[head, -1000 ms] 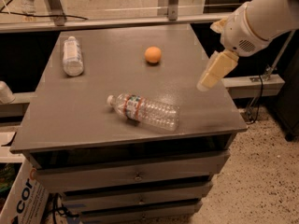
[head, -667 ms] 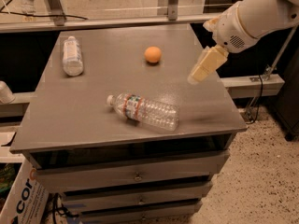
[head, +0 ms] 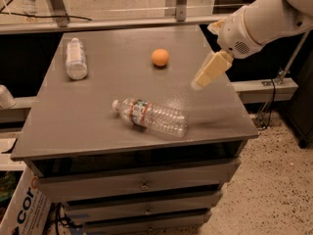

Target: Move orange near blue plastic bottle

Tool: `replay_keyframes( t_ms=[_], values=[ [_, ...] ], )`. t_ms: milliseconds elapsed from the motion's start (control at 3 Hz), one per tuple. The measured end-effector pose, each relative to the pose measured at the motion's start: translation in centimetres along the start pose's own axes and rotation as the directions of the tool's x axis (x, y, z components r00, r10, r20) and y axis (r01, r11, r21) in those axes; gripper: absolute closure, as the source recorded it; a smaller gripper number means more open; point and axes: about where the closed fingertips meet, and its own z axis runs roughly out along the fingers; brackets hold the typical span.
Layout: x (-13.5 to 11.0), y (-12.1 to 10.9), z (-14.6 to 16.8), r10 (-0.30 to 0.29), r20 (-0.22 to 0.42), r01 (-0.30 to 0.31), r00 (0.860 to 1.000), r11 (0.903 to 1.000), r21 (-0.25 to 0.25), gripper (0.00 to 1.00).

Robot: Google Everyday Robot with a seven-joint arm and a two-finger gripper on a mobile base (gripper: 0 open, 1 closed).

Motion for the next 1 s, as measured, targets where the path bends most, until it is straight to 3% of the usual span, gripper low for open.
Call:
replay_keyframes(
  t_ms=[333,1000],
  values=[
    [-1.1,-0.6,2.7,-0.003,0.051,0.003,0.999,1.0,0.005,0.0],
    [-2.4,-2.6,8.7,0.083,0.1,-0.081,0.992,0.9963,-0.029,0.0]
  ],
)
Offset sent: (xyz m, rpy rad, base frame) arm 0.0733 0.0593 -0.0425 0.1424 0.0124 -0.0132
